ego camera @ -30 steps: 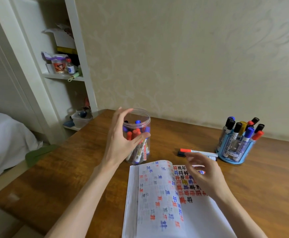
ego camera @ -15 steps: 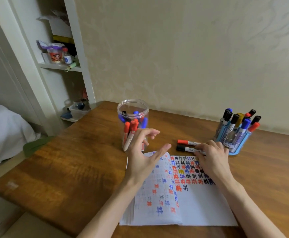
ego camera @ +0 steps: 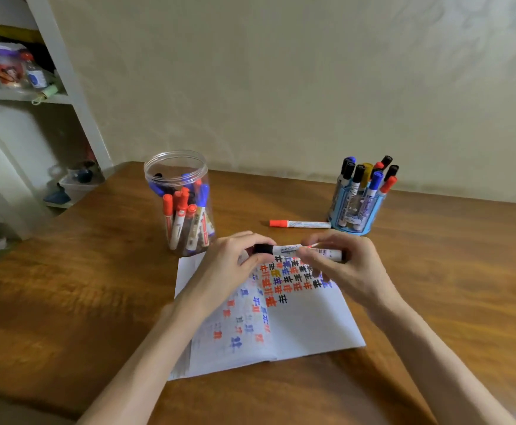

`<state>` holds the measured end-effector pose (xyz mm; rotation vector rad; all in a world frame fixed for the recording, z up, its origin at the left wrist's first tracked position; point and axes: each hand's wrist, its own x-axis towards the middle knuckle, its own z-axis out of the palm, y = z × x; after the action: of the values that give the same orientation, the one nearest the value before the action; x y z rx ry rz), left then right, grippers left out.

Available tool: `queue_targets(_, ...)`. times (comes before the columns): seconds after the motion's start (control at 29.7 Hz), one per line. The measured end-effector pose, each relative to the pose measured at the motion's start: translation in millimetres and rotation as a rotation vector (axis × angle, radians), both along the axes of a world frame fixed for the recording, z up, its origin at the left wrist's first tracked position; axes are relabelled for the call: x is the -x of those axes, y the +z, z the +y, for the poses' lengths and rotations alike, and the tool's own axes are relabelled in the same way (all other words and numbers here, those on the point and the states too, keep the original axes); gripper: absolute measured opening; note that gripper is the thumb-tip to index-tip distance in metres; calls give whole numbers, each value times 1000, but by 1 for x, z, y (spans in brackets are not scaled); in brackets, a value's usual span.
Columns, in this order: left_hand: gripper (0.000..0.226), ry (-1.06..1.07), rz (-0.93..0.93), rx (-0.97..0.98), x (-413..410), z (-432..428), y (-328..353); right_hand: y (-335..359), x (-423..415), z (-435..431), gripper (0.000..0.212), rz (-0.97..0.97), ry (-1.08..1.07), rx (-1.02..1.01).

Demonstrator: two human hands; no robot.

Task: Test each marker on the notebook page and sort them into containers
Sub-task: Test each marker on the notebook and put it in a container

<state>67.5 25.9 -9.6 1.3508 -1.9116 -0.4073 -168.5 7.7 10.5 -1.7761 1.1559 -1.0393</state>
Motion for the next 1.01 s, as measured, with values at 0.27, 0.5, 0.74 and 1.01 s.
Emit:
queue_targets(0.27, 20, -145, -140, -10, 28, 16, -7, -17, -10, 31, 31, -322, -81, -207)
queue_targets(0.5, 32, -41, 25, -174, -6, 23, -15, -17, 16, 19, 24, -299, -208, -211)
queue_targets(0.74, 31, -33, -63, -106, -3, 17, -22, -27, 0, 21, 22, -105, -104, -254)
queue_targets(1.01, 29, -13, -33, -87, -2, 17, -23, -40, -7, 20, 9, 42, -97, -83)
